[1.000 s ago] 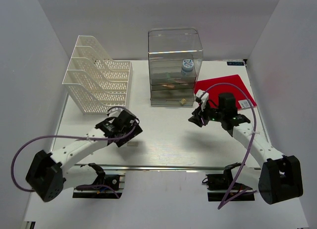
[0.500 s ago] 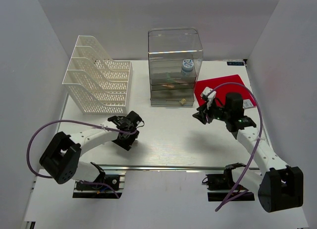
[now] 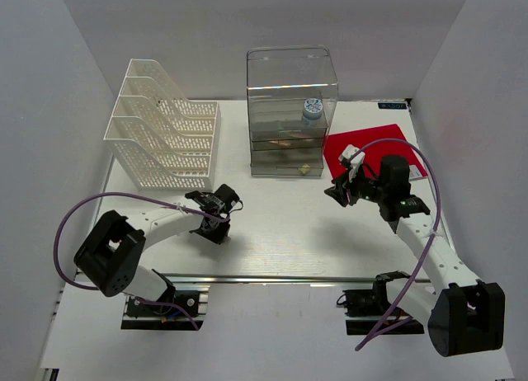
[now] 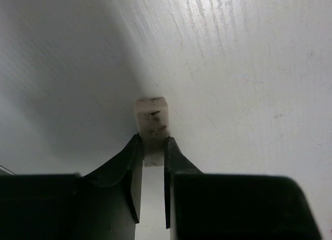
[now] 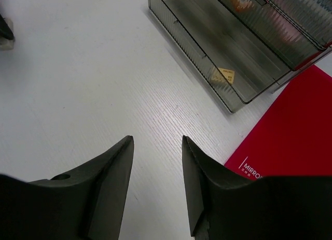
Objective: Organize the desk
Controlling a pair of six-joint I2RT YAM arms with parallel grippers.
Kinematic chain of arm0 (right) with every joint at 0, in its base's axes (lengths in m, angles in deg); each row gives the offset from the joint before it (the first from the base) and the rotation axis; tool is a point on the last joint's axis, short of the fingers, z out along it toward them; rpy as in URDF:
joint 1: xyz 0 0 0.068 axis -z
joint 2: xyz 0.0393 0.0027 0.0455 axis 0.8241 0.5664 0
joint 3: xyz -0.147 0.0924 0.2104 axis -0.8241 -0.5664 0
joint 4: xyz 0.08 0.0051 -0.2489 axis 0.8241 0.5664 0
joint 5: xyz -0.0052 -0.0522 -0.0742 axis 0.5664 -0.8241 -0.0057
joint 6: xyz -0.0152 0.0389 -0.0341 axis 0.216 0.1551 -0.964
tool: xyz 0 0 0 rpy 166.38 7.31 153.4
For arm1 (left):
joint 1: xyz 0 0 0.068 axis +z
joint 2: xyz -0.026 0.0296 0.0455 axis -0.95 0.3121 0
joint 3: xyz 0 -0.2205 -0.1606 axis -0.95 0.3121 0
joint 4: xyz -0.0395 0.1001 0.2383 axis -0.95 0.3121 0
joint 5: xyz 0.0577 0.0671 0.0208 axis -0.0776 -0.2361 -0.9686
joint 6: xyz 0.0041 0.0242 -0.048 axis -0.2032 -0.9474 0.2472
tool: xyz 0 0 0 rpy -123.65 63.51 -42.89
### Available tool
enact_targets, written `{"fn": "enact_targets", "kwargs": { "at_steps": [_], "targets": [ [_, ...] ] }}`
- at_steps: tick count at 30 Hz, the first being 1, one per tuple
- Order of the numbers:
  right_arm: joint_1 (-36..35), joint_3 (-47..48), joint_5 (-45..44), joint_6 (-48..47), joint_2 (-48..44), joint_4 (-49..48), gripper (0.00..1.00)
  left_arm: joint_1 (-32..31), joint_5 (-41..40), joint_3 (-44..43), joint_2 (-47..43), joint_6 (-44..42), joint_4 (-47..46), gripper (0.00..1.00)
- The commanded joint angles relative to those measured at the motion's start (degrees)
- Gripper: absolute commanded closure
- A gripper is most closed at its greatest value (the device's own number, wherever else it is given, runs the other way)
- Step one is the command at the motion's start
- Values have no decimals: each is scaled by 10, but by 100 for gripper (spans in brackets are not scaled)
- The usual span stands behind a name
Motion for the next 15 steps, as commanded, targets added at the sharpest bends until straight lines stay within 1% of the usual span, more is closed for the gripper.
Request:
{"fn": "enact_targets", "kwargs": {
  "at_steps": [1,2,3,4,6,7,8,9,10,11,12,13,14,15],
  "targets": [
    [8,-1,13,-2,-13,-18,52,-6,-31,-8,-6,-27,0,95],
    [10,-2,13,-5,-16,-18,52,-6,-32,-16,-16,-56,-13,97],
    [11,-2,13,-7,-19,-18,52,-6,-26,-22,-22,-97,-50,99],
    [12,-4,12,-8,-21,-22,52,-12,-14,-36,-28,-187,-77,100],
    [20,-6,1,-4,-25,-29,52,-12,8,-52,-42,-281,-125,100],
    [18,-6,-4,-1,-26,-33,52,-17,27,-60,-45,-334,-186,100],
    [19,-7,-10,4,-27,-39,52,-17,88,-73,-46,-455,-218,100],
    [23,-8,-18,5,-27,-40,53,-17,131,-75,-46,-519,-254,100],
    [24,-8,-21,4,-27,-41,53,-17,187,-76,-46,-635,-330,100],
    [26,-9,-25,6,-27,-43,53,-23,306,-71,-44,-691,-375,100],
    [29,-9,-25,7,-28,-43,53,-23,355,-69,-40,-742,-421,100],
    [31,-9,-27,9,-28,-43,53,-28,378,-75,-26,-811,-455,100],
    [34,-10,-28,9,-29,-45,53,-28,394,-89,-15,-853,-451,100],
    [38,-11,-28,9,-30,-46,53,-33,399,-134,-4,-900,-410,100]
  ]
}}
